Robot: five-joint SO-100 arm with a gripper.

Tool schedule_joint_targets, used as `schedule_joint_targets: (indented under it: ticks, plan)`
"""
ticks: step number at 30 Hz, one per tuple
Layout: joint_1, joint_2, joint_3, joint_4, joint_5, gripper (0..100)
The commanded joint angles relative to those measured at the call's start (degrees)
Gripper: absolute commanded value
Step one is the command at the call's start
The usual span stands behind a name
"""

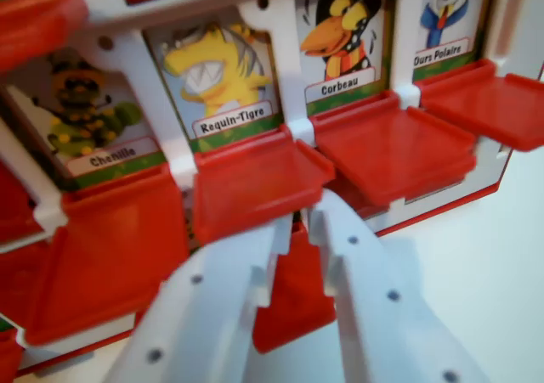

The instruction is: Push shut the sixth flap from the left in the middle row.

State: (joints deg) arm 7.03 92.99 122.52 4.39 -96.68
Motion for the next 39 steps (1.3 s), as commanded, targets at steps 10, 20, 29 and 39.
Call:
schedule_joint_targets:
  ticks: [10,20,29,39]
  plan:
    - [-1.3,-1.1,-9.1,-0.4,0.79,2]
    - [-2.3,-4.4,-13.5,-0.4,1.49,2]
    - [-3.3,-7.6,-15.8,-0.7,1.76,2]
    - [-1.6,-1.8,-12.0,1.0,0.7,2]
